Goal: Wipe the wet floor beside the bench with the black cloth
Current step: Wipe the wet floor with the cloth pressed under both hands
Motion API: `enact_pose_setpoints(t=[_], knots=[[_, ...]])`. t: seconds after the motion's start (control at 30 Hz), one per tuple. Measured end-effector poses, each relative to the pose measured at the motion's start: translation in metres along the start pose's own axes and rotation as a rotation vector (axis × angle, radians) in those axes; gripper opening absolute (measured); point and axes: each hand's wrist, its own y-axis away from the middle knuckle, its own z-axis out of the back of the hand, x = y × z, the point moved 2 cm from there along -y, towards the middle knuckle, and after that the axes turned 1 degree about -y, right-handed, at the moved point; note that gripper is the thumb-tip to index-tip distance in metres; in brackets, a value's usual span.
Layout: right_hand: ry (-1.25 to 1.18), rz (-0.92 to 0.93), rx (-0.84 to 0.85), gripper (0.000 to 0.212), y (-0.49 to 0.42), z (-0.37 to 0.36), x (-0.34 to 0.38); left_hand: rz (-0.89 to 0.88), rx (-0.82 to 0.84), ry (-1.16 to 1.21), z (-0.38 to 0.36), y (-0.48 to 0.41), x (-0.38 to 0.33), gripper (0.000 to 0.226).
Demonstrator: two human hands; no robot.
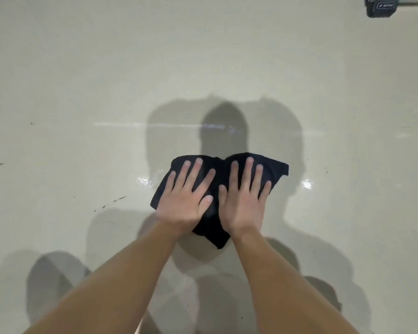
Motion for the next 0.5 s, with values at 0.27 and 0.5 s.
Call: enact_pose_setpoints(t=[0.27,0.5], knots=[[0.076,0.127,-0.133,0.064,-0.151,0.058,0.053,0.118,-0.09,-0.007,0.077,-0.156,0.08,0.061],[0.092,0.116,-0.187,0.063,-0.192,0.067,0.065,0.085,-0.13,-0.028,0.086,-0.18,0.084,0.061]])
